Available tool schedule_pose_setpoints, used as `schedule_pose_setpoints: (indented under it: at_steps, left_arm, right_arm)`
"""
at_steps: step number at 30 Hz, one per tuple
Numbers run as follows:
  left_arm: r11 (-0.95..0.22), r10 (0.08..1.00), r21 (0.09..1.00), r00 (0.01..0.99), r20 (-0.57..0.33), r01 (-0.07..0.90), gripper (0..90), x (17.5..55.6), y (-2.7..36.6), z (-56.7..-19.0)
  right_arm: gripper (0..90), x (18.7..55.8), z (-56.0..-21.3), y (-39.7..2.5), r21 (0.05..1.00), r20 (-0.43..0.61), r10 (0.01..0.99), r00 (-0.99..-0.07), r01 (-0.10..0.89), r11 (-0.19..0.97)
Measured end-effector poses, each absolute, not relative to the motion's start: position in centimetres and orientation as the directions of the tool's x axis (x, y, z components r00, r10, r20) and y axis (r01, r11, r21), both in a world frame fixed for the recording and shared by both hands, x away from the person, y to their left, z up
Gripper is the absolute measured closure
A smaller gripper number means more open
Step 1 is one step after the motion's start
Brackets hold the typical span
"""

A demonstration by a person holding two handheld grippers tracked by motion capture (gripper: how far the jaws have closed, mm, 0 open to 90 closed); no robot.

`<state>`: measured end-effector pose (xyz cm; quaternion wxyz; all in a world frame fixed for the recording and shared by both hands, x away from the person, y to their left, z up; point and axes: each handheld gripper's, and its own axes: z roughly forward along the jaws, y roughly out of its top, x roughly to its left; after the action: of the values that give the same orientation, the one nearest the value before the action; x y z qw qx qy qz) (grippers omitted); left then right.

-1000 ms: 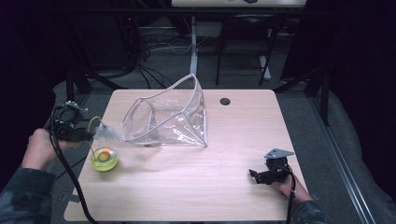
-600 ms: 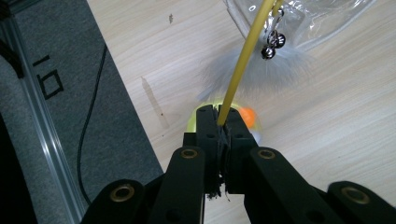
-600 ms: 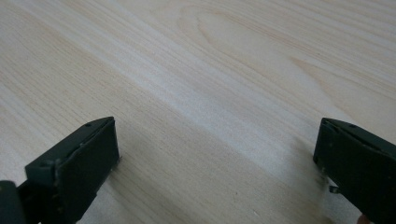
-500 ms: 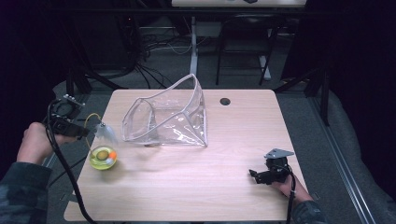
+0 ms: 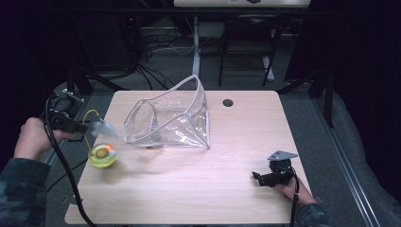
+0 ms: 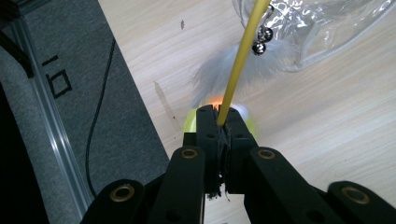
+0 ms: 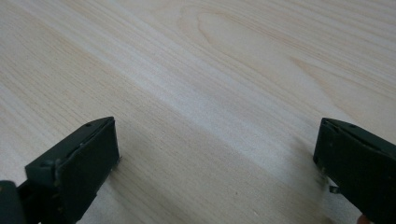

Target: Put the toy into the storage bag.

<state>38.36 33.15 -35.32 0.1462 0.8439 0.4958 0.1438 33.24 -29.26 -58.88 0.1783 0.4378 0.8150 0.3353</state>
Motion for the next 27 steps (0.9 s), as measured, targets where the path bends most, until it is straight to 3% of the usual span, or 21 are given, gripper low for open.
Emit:
schedule_pose_setpoints:
  at_steps: [27]
  left_arm:
    - [-0.483, 0.873, 0.388, 0.468, 0.139, 0.785, 87.9, 40.5, 32.3, -32.1]
  right_arm:
    - [0.0, 33.2, -58.9, -29.3, 0.703, 0.003, 0.833, -0.553, 0.594, 0.391]
